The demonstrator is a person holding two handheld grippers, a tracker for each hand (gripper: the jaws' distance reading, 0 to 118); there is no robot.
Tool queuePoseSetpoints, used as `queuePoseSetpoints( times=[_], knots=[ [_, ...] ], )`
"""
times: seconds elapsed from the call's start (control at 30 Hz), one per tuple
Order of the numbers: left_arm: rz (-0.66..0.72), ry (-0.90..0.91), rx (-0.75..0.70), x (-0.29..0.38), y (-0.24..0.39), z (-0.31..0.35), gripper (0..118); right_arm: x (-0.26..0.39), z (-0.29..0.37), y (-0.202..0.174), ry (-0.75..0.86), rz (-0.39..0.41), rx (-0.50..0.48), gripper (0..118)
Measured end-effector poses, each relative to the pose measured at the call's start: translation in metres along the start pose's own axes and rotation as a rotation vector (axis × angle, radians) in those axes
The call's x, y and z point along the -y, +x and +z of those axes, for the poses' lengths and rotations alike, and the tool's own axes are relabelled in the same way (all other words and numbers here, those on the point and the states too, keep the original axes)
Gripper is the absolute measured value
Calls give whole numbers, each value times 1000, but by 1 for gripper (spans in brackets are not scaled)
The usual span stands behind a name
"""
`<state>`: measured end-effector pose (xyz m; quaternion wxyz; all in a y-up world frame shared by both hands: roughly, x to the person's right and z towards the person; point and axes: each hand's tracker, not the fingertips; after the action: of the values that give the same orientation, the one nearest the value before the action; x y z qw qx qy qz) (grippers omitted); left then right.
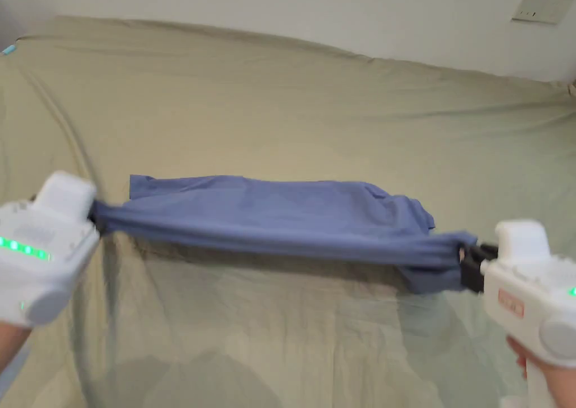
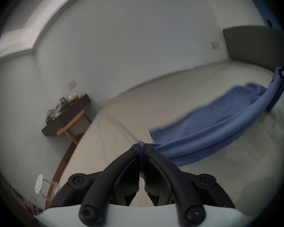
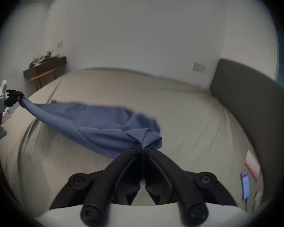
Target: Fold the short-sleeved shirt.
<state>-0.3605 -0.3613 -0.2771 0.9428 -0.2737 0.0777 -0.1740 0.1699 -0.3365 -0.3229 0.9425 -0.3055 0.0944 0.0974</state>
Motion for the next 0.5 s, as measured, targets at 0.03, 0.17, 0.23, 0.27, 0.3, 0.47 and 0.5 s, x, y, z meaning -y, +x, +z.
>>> queuePoseSetpoints(
  times=[0.03,0.17,0.23,0.27,0.3,0.47,0.5],
  knots=[
    [-23,-44,27,23,5,12,2,22,7,-2,-29,-9,1,2],
    [-74,-207,99,106,14,57,2,92,47,-16,-170,-39,-56,2],
    [-98,-283,144,134,16,77,2,119,65,-22,-238,-53,-78,2],
    [-115,-305,151,146,18,89,2,132,75,-26,-269,-63,-86,2],
    [-141,-324,164,153,19,98,2,142,84,-30,-296,-64,-90,2],
    [-245,-372,191,176,20,140,2,178,126,-40,-393,-83,-105,2],
    [-248,-379,195,178,19,145,2,182,133,-40,-410,-93,-110,2]
  ],
)
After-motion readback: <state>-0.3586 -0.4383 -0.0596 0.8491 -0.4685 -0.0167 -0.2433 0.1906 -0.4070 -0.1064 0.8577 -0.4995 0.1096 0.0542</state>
